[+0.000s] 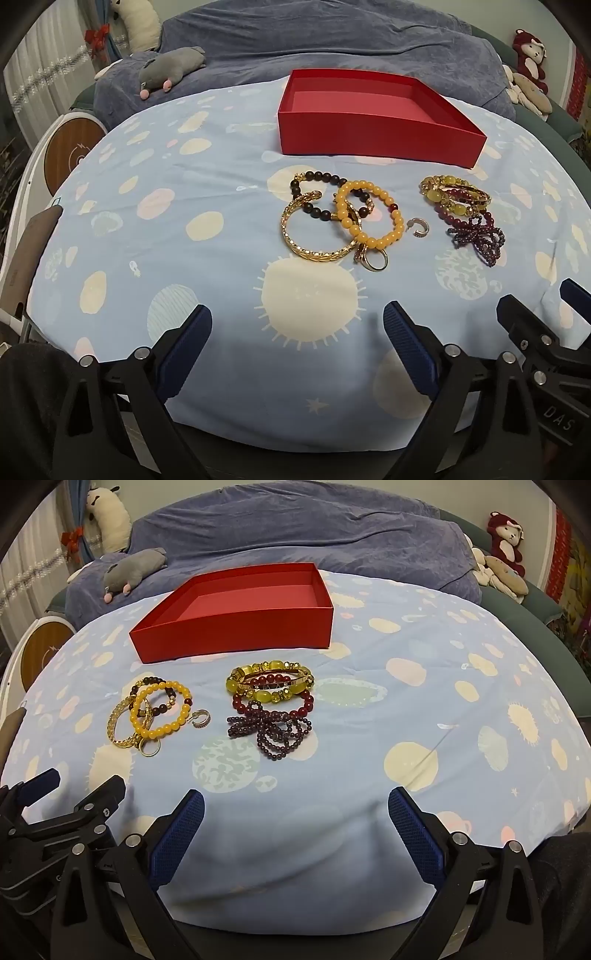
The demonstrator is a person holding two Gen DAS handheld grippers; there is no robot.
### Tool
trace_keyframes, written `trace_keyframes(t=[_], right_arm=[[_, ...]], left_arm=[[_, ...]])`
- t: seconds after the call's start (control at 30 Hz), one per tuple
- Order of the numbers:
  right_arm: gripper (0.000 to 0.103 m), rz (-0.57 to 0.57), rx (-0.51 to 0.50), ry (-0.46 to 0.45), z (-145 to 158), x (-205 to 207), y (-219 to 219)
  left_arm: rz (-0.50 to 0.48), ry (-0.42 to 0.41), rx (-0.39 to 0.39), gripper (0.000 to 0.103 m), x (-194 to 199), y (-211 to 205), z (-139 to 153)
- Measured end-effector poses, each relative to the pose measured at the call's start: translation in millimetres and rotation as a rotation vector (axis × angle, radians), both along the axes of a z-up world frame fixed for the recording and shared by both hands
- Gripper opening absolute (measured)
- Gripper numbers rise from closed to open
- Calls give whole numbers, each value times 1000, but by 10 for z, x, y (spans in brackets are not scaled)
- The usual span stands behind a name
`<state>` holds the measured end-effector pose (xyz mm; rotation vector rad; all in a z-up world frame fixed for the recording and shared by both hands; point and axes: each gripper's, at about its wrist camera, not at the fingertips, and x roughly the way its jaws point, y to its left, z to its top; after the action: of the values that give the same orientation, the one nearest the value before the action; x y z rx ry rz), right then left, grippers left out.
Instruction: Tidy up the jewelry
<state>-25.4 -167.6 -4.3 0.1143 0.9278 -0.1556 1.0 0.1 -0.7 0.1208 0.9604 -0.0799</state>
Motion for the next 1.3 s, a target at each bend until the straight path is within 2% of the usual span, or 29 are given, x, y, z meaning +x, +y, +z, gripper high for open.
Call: trace_keyframes(t=[1.3], right_arm=[[96,-10,5,-18,22,-19,-30]], left_arm=[[22,-25,-20,90,-20,50,28]])
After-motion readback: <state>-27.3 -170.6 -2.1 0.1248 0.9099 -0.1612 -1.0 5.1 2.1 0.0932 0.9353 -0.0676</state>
